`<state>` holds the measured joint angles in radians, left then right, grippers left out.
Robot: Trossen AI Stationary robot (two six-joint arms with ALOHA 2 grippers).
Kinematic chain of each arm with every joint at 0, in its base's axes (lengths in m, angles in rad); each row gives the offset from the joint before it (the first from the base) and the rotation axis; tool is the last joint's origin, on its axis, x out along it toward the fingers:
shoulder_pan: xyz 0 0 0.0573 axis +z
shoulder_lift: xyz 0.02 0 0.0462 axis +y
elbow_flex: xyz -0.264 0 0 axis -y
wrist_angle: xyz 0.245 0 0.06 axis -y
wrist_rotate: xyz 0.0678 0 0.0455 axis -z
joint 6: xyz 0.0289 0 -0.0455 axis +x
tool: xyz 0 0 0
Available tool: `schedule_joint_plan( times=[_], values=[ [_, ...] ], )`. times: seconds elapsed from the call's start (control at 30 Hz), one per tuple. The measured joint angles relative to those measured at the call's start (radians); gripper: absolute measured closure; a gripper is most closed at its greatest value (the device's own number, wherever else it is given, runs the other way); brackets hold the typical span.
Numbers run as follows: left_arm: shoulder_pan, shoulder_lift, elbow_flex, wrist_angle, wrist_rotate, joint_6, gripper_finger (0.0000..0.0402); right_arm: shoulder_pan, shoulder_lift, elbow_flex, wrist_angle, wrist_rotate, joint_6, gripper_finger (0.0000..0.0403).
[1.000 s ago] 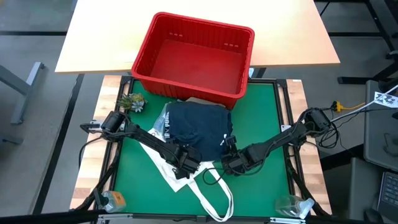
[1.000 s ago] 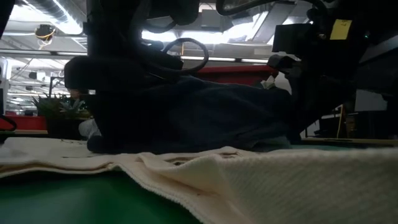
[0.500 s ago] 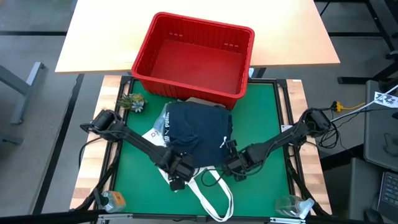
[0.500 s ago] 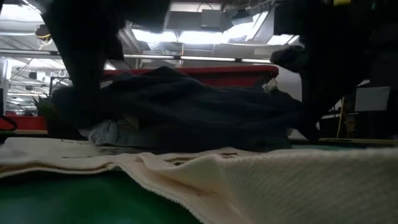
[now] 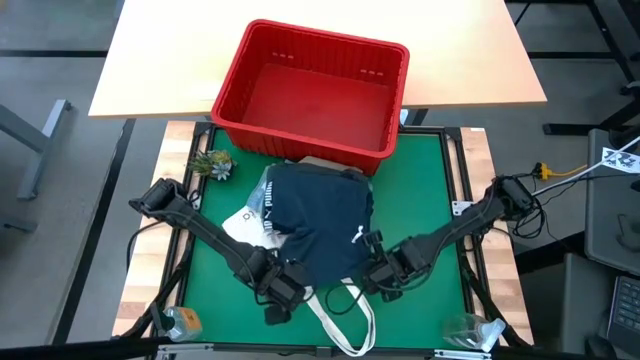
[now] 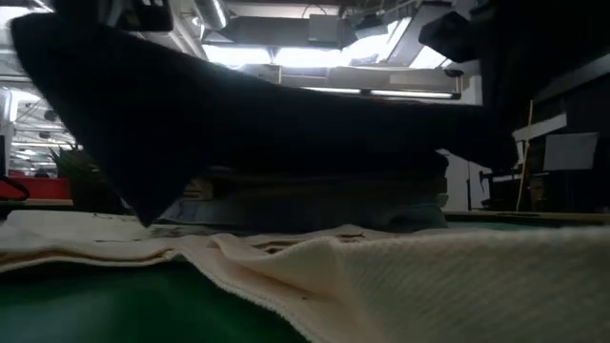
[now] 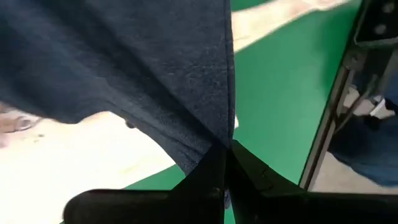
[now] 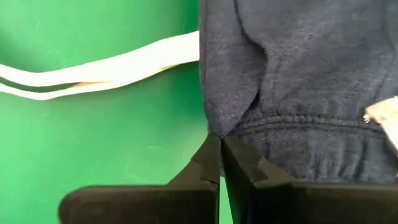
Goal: Fold Laundry from Bin
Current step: Fold the gray shorts
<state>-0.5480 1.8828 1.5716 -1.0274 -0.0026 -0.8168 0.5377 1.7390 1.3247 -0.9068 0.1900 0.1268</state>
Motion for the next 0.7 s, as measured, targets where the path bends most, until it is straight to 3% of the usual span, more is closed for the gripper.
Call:
schedule_joint_plan(
  times=[0.17, 0.47, 0.7],
  values=[
    [0.008, 0.0, 0.08, -0.14, -0.062, -0.015, 0.0401, -0.001, 0.0, 0.054, -0.081, 0.041, 0.01, 0.0396],
    [0.06, -0.001, 0.268, -0.547, -0.262, -0.016, 0.0401, -0.039, 0.0, 0.191, -0.249, 0.146, 0.059, 0.0396],
    [0.155, -0.021, 0.271, -0.544, -0.34, 0.081, 0.0401, -0.181, 0.0, 0.229, -0.411, 0.153, 0.079, 0.0396]
  ],
)
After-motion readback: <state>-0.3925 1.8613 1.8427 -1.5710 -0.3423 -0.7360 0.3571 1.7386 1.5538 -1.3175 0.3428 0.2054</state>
